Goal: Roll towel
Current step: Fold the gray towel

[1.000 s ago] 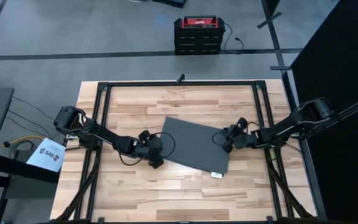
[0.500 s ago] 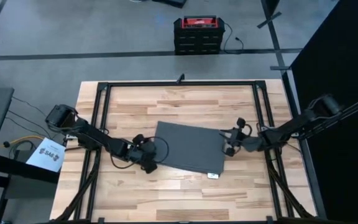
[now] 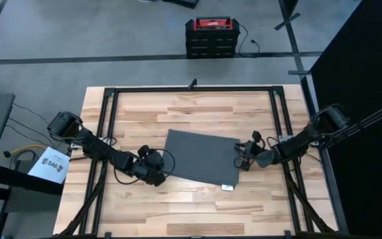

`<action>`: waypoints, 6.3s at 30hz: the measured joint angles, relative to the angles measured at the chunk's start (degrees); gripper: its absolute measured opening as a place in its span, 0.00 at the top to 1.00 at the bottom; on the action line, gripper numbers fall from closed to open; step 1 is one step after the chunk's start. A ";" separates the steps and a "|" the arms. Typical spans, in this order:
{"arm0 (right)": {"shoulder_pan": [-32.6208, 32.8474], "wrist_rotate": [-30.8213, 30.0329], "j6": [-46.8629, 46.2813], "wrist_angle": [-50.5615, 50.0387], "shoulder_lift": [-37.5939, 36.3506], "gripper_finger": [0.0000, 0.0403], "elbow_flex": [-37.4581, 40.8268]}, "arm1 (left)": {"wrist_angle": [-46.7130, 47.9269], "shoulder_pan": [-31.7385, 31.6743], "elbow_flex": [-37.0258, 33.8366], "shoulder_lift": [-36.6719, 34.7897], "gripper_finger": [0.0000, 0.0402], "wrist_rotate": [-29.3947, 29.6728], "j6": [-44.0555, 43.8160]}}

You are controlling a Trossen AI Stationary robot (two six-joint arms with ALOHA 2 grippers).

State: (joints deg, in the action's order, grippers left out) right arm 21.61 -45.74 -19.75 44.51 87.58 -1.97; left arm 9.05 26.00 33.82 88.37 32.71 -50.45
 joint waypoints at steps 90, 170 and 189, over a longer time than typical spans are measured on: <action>15.80 28.78 -14.11 -64.67 -4.29 0.84 -32.44 | 2.81 9.40 7.58 -0.19 0.88 -6.49 -6.19; 7.49 32.09 -1.38 -57.48 4.73 1.00 -36.38 | -3.44 9.05 5.00 5.50 0.88 -8.90 -9.23; 7.41 32.16 -1.86 -58.09 4.78 1.00 -36.38 | 1.37 12.60 7.51 0.57 0.96 -12.50 -8.71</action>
State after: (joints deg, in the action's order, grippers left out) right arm 29.02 -13.58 -21.61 -13.57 92.36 -38.35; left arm 10.42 38.60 41.33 88.93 20.21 -59.16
